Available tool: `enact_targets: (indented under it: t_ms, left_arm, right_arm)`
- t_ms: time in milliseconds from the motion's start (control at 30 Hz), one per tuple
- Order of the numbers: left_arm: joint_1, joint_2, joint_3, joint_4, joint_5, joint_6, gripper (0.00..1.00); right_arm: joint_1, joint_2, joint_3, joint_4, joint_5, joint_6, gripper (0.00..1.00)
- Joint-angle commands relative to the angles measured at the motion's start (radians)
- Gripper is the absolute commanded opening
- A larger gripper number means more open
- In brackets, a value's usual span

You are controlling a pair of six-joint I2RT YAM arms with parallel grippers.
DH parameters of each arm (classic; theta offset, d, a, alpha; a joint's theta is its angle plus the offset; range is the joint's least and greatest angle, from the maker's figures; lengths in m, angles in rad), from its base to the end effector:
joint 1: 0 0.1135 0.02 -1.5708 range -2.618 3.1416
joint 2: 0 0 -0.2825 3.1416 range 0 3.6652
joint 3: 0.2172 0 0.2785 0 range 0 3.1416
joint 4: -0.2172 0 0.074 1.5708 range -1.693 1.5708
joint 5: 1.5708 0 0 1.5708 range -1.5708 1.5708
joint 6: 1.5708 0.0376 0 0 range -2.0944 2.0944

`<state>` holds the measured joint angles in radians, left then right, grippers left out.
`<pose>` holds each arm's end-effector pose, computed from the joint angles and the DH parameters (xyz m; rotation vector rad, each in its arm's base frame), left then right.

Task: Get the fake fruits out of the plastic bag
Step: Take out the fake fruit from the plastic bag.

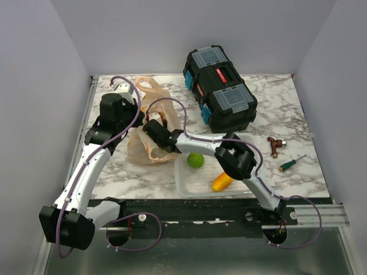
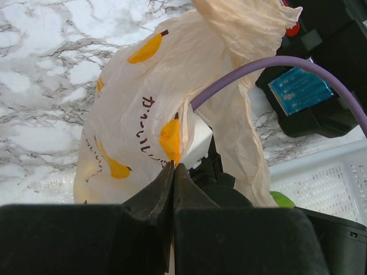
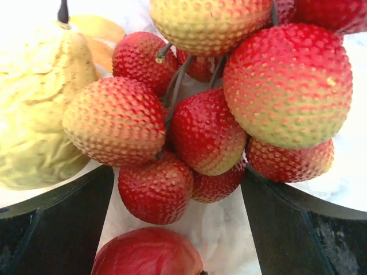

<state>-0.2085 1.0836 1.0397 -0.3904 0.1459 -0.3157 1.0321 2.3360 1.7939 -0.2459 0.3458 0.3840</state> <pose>0.2561 -0.0598 0.3644 -0.0142 2.0329 -0.4793 0.2966 0.4714 0.1508 -0.5791 2.2482 0.3143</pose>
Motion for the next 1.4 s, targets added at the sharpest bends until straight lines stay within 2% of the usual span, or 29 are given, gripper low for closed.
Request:
enact_targets:
  t_ms: [0,67,233,467,600,833,1000,1367]
  left_arm:
    - [0.006,0.003,0.031,-0.005,0.03,-0.008,0.0]
    - [0.006,0.0,0.032,-0.005,0.031,-0.008,0.0]
    - [0.006,-0.002,0.03,-0.003,0.03,-0.009,0.0]
    - [0.006,-0.019,0.025,0.001,0.026,-0.006,0.0]
    - [0.006,-0.027,0.025,0.002,0.031,-0.008,0.0]
    - [0.005,-0.036,0.023,0.004,0.038,-0.01,0.0]
    - [0.006,-0.038,0.022,0.005,0.04,-0.008,0.0]
    - [0.006,-0.043,0.02,0.007,0.037,-0.01,0.0]
  right_arm:
    - [-0.007,0.066,0.025,-0.056,-0.042,0.023,0.89]
    - [-0.007,0.074,0.028,-0.059,-0.042,0.024,0.81]
    - [-0.007,0.033,0.02,-0.045,-0.042,0.015,0.49]
    - [-0.007,-0.107,-0.026,0.043,-0.025,-0.009,0.22]
    - [-0.007,-0.188,-0.061,0.081,0.0,-0.007,0.13]
    - [-0.013,-0.319,-0.167,0.207,0.003,0.007,0.06]
    - [-0.023,-0.366,-0.18,0.269,-0.009,0.021,0.03]
    - [-0.028,-0.487,-0.18,0.293,-0.006,0.019,0.02]
